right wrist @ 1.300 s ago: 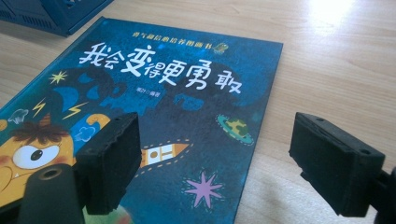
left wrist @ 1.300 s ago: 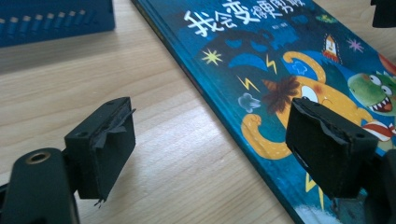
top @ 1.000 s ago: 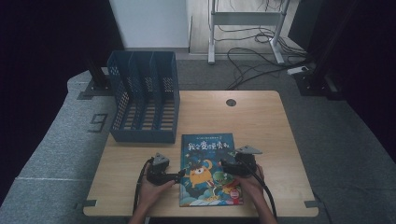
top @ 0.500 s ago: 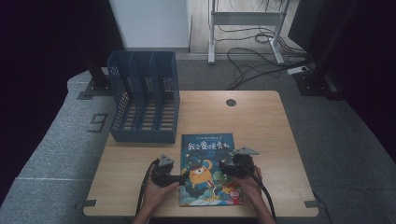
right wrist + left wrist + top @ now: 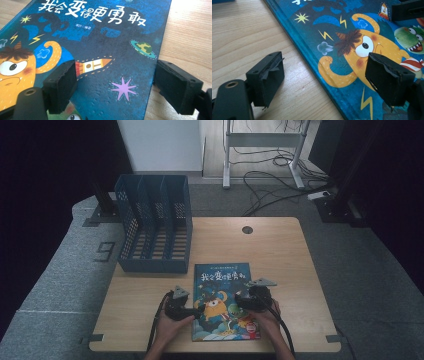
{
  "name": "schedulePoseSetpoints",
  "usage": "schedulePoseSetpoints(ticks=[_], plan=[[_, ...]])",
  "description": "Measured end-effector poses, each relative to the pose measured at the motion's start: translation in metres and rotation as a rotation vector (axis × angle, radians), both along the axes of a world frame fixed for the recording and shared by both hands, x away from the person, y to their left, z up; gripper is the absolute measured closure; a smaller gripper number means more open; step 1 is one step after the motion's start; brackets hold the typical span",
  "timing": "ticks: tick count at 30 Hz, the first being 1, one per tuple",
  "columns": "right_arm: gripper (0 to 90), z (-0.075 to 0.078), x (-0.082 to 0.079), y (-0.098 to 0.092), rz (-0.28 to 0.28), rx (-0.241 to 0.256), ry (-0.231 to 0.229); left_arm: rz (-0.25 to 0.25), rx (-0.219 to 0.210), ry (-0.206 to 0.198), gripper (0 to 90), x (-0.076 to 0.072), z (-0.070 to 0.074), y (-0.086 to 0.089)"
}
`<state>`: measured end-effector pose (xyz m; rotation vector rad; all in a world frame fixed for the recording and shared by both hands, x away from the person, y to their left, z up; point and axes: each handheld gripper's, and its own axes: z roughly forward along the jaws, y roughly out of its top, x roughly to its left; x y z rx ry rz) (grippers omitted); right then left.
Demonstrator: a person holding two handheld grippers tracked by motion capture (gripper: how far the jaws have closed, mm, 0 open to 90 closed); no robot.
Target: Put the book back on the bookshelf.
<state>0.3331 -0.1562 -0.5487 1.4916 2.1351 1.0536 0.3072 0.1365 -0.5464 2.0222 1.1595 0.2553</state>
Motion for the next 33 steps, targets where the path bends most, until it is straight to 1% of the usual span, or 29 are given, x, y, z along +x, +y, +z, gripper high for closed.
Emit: schedulePoseSetpoints(ticks=[1,2,3,4,5,6,7,8,10,11,12,13,17,18,19,20,23,29,30,31,32,33], plan=[[18.6,0.000,0.000,0.000,-0.004,0.004,0.004,-0.002,0.000,0.000,15.5,0.000,0.000,0.000],[22.1,0.001,-0.002,0.000,-0.012,0.007,0.009,-0.014,-0.006,0.002,15.5,0.000,0.000,-0.001],[22.1,0.001,-0.002,0.000,-0.012,0.007,0.009,-0.014,-0.006,0.002,15.5,0.000,0.000,-0.001],[25.2,0.002,-0.004,0.001,0.000,0.041,0.025,-0.022,-0.007,0.001,15.6,-0.001,0.000,-0.003],[25.2,0.002,-0.004,0.001,0.000,0.041,0.025,-0.022,-0.007,0.001,13.6,-0.001,0.000,-0.003],[26.1,0.003,-0.005,0.003,0.015,0.056,0.031,-0.001,0.028,-0.011,13.6,-0.001,0.000,-0.004],[25.8,0.003,-0.007,0.007,0.029,0.047,0.031,0.000,0.041,-0.013,14.5,-0.002,0.000,-0.004],[24.9,0.003,-0.008,0.012,0.028,0.015,0.024,0.001,0.025,-0.009,14.7,-0.001,0.000,-0.002],[24.4,0.003,-0.008,0.013,0.026,0.013,0.026,-0.001,0.022,-0.006,14.8,-0.001,0.000,-0.002],[24.3,0.003,-0.008,0.012,0.026,0.020,0.030,-0.001,0.023,-0.007,14.9,-0.001,0.000,-0.002],[24.3,0.004,-0.007,0.009,0.028,0.047,0.038,0.000,0.025,-0.009,14.8,-0.001,0.000,-0.002],[24.3,0.004,-0.006,0.008,0.028,0.063,0.038,0.000,0.025,-0.009,14.8,-0.001,0.000,-0.002],[23.8,0.003,-0.004,0.007,0.025,0.082,0.033,-0.002,0.030,-0.012,14.9,-0.002,0.000,-0.002],[23.5,0.003,-0.003,0.006,0.024,0.085,0.032,-0.004,0.039,-0.016,15.2,-0.002,0.000,-0.003],[23.5,0.003,-0.003,0.006,0.024,0.085,0.032,-0.004,0.039,-0.016,15.6,-0.002,0.000,-0.003],[23.3,0.002,-0.002,0.006,0.019,0.095,0.034,-0.003,0.050,-0.021,16.0,-0.002,0.000,-0.003],[23.7,0.001,-0.001,0.005,0.014,0.110,0.036,0.000,0.054,-0.023,16.3,-0.003,0.000,-0.004],[24.1,0.003,0.000,0.002,0.006,0.152,0.051,0.004,0.075,-0.033,17.3,-0.004,0.000,-0.006],[24.3,0.004,0.000,0.001,0.007,0.164,0.050,0.006,0.074,-0.032,17.9,-0.004,0.000,-0.006],[24.3,0.004,0.000,0.001,0.007,0.164,0.050,0.011,0.073,-0.030,17.9,-0.004,0.000,-0.006],[24.6,0.006,0.000,-0.001,0.003,0.184,0.057,0.012,0.071,-0.028,19.9,-0.003,0.001,-0.005],[24.7,0.006,0.000,-0.002,0.002,0.192,0.060,0.012,0.071,-0.028,19.9,-0.003,0.001,-0.005]])
